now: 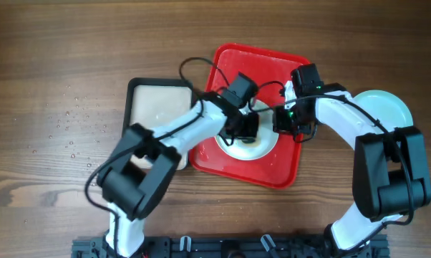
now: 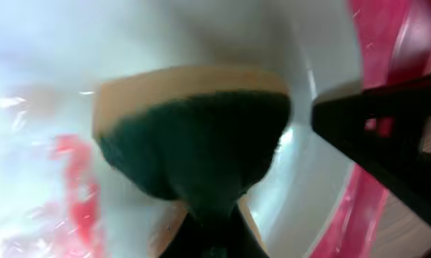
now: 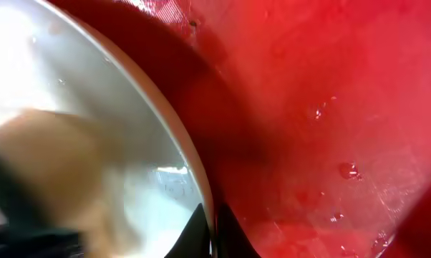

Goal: Clean dirty plates on tray and stack at the side
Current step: 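Scrub the white plate with the sponge while right gripper holds it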

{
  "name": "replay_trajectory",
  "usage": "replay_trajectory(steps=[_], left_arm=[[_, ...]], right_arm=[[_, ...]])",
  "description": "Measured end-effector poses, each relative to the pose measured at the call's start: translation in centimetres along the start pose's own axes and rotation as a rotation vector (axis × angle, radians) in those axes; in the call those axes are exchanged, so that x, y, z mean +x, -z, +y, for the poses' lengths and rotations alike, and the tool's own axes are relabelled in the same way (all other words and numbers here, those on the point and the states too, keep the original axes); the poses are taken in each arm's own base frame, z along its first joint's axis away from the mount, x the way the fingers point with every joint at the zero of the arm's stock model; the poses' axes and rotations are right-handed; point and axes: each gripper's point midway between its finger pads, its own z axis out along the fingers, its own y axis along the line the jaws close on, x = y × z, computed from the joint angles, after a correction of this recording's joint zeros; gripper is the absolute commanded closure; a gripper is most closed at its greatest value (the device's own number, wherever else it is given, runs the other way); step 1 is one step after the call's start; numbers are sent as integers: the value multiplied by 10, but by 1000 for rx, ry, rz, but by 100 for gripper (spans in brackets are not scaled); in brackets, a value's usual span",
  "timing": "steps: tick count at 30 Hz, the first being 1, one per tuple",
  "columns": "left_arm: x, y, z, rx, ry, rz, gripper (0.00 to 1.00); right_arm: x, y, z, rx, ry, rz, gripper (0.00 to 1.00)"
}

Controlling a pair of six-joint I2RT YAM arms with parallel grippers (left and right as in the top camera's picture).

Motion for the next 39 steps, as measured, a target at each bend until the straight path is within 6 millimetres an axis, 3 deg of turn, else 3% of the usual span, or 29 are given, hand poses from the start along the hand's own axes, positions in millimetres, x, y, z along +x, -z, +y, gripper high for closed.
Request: replay_trajectory(steps=[4,7,11,13,15,18,21,24,26,28,32,36,39], left_arm=[[3,-3,13,-92,103,11,96],[2,8,40,-252,179,-21,96],[-9,34,96,-416,276,-60,96],[-14,34,96,-388,290,-66,96],[-24,28,87,-293,293,-82,96],[-45,10,46,-37,258,-92,96],[-25,-16,-12,108,140,-29,96],[-10,-24,-28,99,97,-11,96],[-8,-21,-18,49,128,2,96],[-8,-10,7,-49,180,4,96],[-33,30,94,-352,307,-95,96],[-37,36,103,-420,300,-120,96],[-47,30,92,-322,299,-128,96]], right_arm=[[-2,-4,2,-29,2,-15,96],[0,-5,8,-53,5,-12,96],[0,-5,8,-53,2,-12,96],[0,-6,8,-52,0,-12,96],[0,-5,5,-41,-7,-14,96],[-1,-5,3,-36,-14,-18,96],[-2,-4,2,-33,-13,-19,96],[-2,-4,2,-33,-14,-19,96],[-1,-4,2,-33,-14,-18,96],[-1,-4,2,-33,-14,-18,96],[-1,-5,3,-34,-13,-18,96],[0,-5,7,-46,-4,-15,96],[1,-5,5,-39,-13,-11,96]])
